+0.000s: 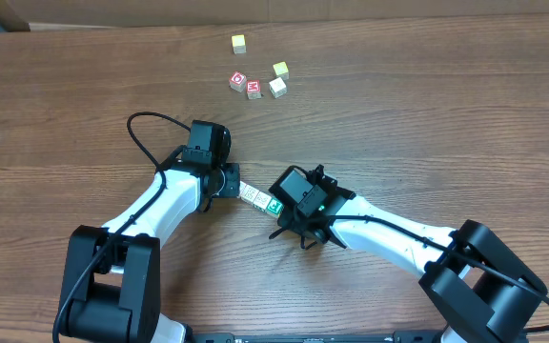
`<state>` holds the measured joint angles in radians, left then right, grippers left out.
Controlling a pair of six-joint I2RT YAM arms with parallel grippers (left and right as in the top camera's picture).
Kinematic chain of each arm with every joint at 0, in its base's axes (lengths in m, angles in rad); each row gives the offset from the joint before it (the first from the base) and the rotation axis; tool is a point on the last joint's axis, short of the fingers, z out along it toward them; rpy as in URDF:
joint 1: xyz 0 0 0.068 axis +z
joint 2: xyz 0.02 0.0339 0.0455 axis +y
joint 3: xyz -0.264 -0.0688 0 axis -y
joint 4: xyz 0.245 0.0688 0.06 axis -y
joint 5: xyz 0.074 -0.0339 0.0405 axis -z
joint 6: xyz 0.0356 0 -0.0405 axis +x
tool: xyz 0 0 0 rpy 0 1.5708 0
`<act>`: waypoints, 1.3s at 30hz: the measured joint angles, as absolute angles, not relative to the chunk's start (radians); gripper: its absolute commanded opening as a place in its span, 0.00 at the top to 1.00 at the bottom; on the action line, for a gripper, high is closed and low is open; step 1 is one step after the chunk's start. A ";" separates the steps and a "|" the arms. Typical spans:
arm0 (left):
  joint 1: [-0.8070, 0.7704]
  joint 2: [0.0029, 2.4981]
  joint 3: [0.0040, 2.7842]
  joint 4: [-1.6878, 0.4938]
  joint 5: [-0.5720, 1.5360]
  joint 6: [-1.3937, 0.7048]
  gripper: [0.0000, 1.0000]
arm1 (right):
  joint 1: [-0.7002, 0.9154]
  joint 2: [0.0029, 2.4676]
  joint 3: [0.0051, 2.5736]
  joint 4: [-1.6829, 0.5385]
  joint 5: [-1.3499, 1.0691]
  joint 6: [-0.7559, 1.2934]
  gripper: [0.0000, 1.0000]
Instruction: Flip 5 blocks
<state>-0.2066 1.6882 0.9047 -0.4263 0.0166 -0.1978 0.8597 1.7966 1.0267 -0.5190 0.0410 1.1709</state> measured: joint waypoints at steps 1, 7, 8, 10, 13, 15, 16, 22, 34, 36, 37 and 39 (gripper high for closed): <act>-0.207 1.688 0.905 -0.424 0.017 -0.198 0.94 | 0.866 1.797 1.026 -0.519 0.041 1.189 0.96; -0.207 1.688 0.905 -0.417 0.017 -0.198 0.94 | 0.872 1.797 1.026 -0.518 0.040 1.255 0.96; -0.207 1.688 0.905 -0.417 0.017 -0.198 0.94 | 0.872 1.797 1.026 -0.519 0.040 1.262 0.96; -0.207 1.689 0.905 -0.414 0.017 -0.198 0.94 | 0.872 1.797 1.026 -0.518 0.040 1.272 0.96; -0.207 1.691 0.905 -0.409 0.017 -0.198 0.94 | 0.872 1.797 1.026 -0.518 0.040 1.283 0.96; -0.207 1.698 0.905 -0.404 0.016 -0.198 0.91 | 0.872 1.797 1.026 -0.518 0.039 1.284 0.96; -0.207 1.703 0.905 -0.403 0.017 -0.197 0.90 | 0.872 1.797 1.025 -0.517 0.039 1.286 0.96; -0.199 1.705 0.905 -0.400 0.018 -0.179 0.89 | 0.872 1.797 1.025 -0.516 0.040 1.287 0.96; -0.174 1.706 0.905 -0.401 0.051 -0.179 0.94 | 0.874 1.799 1.025 -0.502 0.040 1.291 0.96; -0.174 1.707 0.905 -0.397 0.052 -0.179 0.94 | 0.878 1.799 1.025 -0.501 0.040 1.296 0.96; -0.174 1.707 0.905 -0.395 0.052 -0.179 0.94 | 0.883 1.799 1.025 -0.501 0.041 1.303 0.96; -0.174 1.708 0.905 -0.393 0.052 -0.179 0.94 | 0.891 1.799 1.025 -0.502 0.041 1.311 0.96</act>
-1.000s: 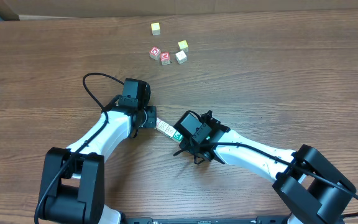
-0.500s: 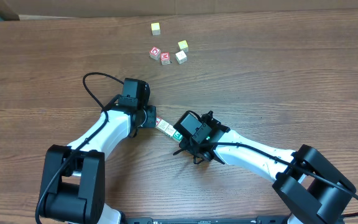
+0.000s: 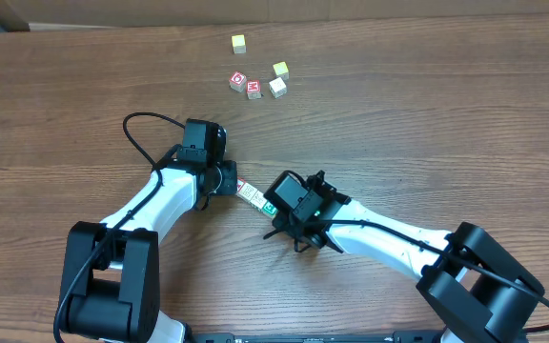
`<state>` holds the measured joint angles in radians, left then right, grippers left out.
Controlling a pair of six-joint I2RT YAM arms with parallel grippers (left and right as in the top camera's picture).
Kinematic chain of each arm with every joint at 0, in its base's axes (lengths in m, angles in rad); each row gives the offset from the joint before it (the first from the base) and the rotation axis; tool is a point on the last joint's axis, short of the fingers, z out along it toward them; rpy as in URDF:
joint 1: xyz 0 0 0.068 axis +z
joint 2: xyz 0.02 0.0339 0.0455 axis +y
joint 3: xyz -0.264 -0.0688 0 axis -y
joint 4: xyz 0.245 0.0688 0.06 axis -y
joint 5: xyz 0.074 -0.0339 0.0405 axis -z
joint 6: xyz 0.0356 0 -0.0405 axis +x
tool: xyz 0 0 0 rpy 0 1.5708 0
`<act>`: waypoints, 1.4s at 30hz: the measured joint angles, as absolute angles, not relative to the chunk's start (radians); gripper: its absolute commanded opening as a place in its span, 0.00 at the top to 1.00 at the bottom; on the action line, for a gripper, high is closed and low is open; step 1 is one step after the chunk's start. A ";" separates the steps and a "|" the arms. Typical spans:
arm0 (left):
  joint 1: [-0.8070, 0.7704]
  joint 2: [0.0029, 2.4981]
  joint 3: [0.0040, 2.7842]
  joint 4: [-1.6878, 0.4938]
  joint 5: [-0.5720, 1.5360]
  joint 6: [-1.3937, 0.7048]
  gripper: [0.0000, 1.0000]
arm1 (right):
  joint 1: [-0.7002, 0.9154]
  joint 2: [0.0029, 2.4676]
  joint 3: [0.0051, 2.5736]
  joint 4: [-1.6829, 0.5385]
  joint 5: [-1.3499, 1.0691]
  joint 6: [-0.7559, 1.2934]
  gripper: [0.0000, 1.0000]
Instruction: Flip 5 blocks
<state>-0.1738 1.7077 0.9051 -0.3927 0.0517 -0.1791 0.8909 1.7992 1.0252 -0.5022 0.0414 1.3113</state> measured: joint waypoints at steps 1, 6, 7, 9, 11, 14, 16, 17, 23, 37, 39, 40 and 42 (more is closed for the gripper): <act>-0.174 1.708 0.905 -0.391 0.052 -0.179 0.94 | 0.895 1.799 1.025 -0.502 0.041 1.316 0.96; -0.174 1.709 0.905 -0.380 0.051 -0.179 0.94 | 0.907 1.800 1.025 -0.495 0.041 1.332 0.96; -0.172 1.709 0.905 -0.376 0.051 -0.179 0.94 | 0.908 1.800 1.025 -0.493 0.042 1.336 0.96; -0.169 1.709 0.905 -0.374 0.054 -0.179 0.94 | 0.908 1.800 1.025 -0.489 0.041 1.359 0.96; -0.168 1.709 0.905 -0.372 0.059 -0.179 0.94 | 0.908 1.801 1.025 -0.488 0.041 1.387 0.96; -0.168 1.709 0.905 -0.369 0.068 -0.179 0.94 | 0.910 1.807 1.025 -0.487 0.041 1.443 0.96; -0.167 1.709 0.905 -0.369 0.071 -0.179 0.94 | 0.913 1.814 1.025 -0.483 0.041 1.480 0.96; -0.167 1.709 0.905 -0.369 0.071 -0.179 0.94 | 0.916 1.818 1.025 -0.480 0.041 1.497 0.96; -0.162 1.709 0.912 -0.347 0.071 -0.175 0.94 | 0.941 1.846 1.025 -0.427 0.039 1.553 0.96; -0.161 1.709 0.916 -0.311 0.090 -0.160 0.94 | 0.958 1.856 1.025 -0.382 0.022 1.625 0.96; -0.161 1.709 0.917 -0.306 0.093 -0.157 0.94 | 0.965 1.860 1.025 -0.365 0.021 1.649 0.96; -0.161 1.709 0.917 -0.302 0.093 -0.157 0.94 | 0.971 1.863 1.025 -0.355 0.018 1.657 0.96; -0.161 1.709 0.919 -0.298 0.095 -0.156 0.94 | 0.980 1.869 1.025 -0.331 0.014 1.672 0.96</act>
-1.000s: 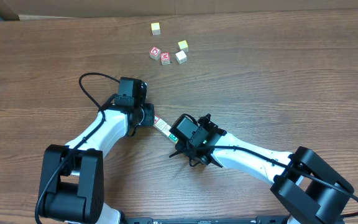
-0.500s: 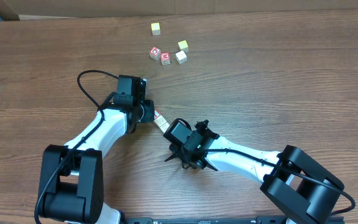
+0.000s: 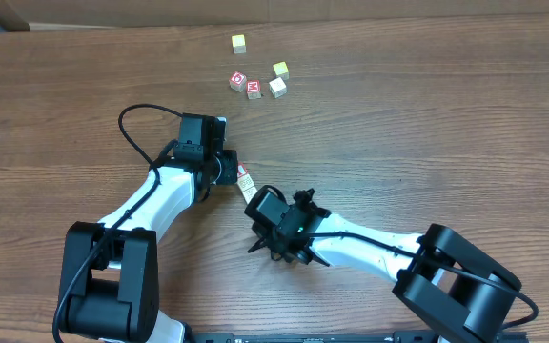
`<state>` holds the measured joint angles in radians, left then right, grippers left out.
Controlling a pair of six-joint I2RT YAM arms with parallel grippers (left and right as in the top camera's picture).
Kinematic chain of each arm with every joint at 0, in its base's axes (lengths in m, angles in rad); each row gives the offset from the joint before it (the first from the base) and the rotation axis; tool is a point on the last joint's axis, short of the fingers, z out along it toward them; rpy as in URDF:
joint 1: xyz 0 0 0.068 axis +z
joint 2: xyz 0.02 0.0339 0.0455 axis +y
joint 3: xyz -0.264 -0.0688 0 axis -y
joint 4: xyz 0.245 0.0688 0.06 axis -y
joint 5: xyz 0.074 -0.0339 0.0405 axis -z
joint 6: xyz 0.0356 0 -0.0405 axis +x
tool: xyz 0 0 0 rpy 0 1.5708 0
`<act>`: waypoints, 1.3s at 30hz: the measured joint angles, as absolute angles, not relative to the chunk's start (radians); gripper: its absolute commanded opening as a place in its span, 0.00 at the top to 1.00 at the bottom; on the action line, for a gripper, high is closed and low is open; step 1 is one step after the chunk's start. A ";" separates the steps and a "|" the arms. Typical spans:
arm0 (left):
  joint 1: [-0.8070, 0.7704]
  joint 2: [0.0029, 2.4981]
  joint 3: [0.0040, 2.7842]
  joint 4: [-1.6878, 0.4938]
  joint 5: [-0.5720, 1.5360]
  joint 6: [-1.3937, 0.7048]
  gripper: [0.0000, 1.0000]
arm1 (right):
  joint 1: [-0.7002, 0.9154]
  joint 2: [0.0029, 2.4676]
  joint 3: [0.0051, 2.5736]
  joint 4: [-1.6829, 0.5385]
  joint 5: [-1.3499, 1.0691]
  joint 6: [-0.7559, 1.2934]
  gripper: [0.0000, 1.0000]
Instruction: Flip 5 blocks
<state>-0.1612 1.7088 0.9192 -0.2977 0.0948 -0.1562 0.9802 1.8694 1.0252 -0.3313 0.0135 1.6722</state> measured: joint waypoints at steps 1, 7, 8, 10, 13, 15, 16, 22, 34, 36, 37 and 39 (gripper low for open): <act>-0.161 1.709 0.919 -0.295 0.097 -0.156 0.95 | 0.985 1.872 1.025 -0.322 0.013 1.676 0.96; -0.162 1.709 0.922 -0.283 0.108 -0.156 0.95 | 0.999 1.887 1.025 -0.274 0.004 1.696 0.96; -0.162 1.709 0.923 -0.287 0.120 -0.156 0.95 | 0.999 1.891 1.026 -0.261 0.008 1.703 0.96; -0.168 1.709 0.923 -0.292 0.134 -0.155 0.95 | 0.999 1.901 1.031 -0.245 0.012 1.723 0.96; -0.173 1.709 0.923 -0.295 0.150 -0.154 0.95 | 1.002 1.909 1.033 -0.216 0.015 1.753 0.96; -0.173 1.709 0.923 -0.294 0.151 -0.154 0.95 | 1.004 1.915 1.033 -0.193 0.016 1.759 0.96; -0.173 1.709 0.923 -0.292 0.153 -0.154 0.95 | 1.006 1.920 1.033 -0.177 0.016 1.763 0.96; -0.175 1.709 0.923 -0.289 0.158 -0.154 0.96 | 1.023 1.930 1.033 -0.123 0.017 1.777 0.96; -0.175 1.709 0.923 -0.295 0.165 -0.154 0.96 | 1.023 1.930 1.033 -0.143 0.016 1.780 0.96; -0.175 1.709 0.934 -0.319 0.165 -0.154 0.96 | 1.023 1.930 1.033 -0.145 0.010 1.779 0.96; -0.176 1.709 0.940 -0.333 0.165 -0.154 0.96 | 1.023 1.930 1.033 -0.145 0.007 1.780 0.96; -0.176 1.709 0.957 -0.364 0.165 -0.153 0.96 | 1.023 1.930 1.033 -0.146 0.002 1.779 0.96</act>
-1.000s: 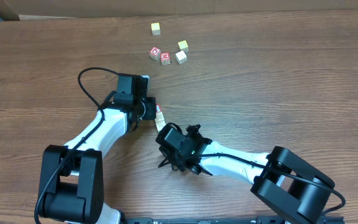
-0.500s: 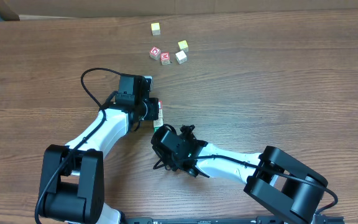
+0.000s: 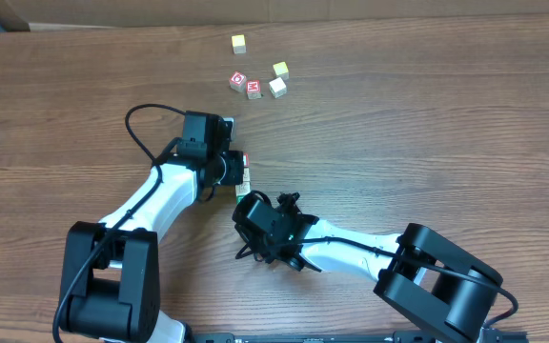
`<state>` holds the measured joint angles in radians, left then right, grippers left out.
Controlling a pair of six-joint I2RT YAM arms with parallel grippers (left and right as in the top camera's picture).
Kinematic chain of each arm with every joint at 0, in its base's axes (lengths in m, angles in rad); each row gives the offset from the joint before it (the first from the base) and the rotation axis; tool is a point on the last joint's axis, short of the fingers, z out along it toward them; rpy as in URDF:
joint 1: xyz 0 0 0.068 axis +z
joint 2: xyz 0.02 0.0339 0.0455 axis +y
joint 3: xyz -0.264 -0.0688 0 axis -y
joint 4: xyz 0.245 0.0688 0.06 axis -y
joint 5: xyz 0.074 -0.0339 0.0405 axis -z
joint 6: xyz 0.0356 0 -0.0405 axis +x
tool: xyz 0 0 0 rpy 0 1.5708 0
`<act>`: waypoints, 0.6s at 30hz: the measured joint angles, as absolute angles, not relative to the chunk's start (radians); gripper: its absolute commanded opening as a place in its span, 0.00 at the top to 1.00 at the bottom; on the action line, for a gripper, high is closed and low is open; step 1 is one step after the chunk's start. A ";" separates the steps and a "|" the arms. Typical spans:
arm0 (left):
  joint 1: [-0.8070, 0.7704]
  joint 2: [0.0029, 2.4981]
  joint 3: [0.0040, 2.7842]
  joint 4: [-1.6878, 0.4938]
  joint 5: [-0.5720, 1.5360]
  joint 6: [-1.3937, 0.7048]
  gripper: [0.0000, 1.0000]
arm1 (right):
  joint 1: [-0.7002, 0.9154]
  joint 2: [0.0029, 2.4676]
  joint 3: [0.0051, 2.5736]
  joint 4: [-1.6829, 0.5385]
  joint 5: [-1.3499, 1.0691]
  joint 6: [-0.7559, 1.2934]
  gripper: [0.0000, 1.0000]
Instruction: Flip 5 blocks
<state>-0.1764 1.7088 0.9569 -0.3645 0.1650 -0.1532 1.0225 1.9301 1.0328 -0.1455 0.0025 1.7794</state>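
Note:
Only the overhead view is given. Several small blocks lie at the far middle of the table: a yellow one (image 3: 239, 43), two with red faces (image 3: 238, 81) (image 3: 254, 89), a white one (image 3: 277, 88) and a pale yellow one (image 3: 280, 69). A short row of joined blocks (image 3: 243, 169), white with red marks, hangs between the two grippers. My left gripper (image 3: 232, 171) is shut on its left side. My right gripper (image 3: 243, 197) meets its near end from below and hides that end.
The left arm's black cable (image 3: 146, 119) loops over the table behind its wrist. A cardboard wall (image 3: 255, 10) runs along the far edge. The right arm (image 3: 351, 248) lies across the near middle of the wooden table (image 3: 446, 124).
Both grippers have shifted a little with the block row. The right gripper has moved further left and under it, so less of the row shows. The left wrist sits slightly further right.
At first the row, with a green block at its right end, lay stretched between the grippers near the table's middle. At each later moment both grippers stood further left and further back. The green end is now hidden. The loose blocks at the back have not moved.

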 measured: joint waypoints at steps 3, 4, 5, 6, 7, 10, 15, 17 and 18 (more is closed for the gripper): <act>-0.177 1.709 1.011 -0.420 0.165 -0.153 0.96 | 1.023 1.930 1.033 -0.146 -0.005 1.778 0.96; -0.177 1.709 1.036 -0.441 0.165 -0.154 0.96 | 1.022 1.930 1.033 -0.146 -0.012 1.772 0.96; -0.177 1.709 1.065 -0.462 0.165 -0.154 0.96 | 1.022 1.930 1.033 -0.146 -0.013 1.766 0.96; -0.176 1.709 1.094 -0.488 0.165 -0.154 0.96 | 1.021 1.930 1.033 -0.146 -0.017 1.755 0.96; -0.176 1.708 1.125 -0.511 0.165 -0.154 0.96 | 1.021 1.930 1.033 -0.147 -0.020 1.740 0.96; -0.170 1.708 1.207 -0.571 0.165 -0.157 0.96 | 1.015 1.927 1.033 -0.149 -0.026 1.673 0.96; -0.153 1.706 1.300 -0.615 0.165 -0.181 0.96 | 0.966 1.859 1.034 -0.232 -0.042 1.493 0.96; -0.150 1.704 1.310 -0.618 0.165 -0.184 0.96 | 0.930 1.806 1.034 -0.291 -0.048 1.414 0.96; -0.150 1.703 1.310 -0.622 0.165 -0.186 0.96 | 0.905 1.773 1.036 -0.318 -0.049 1.359 0.96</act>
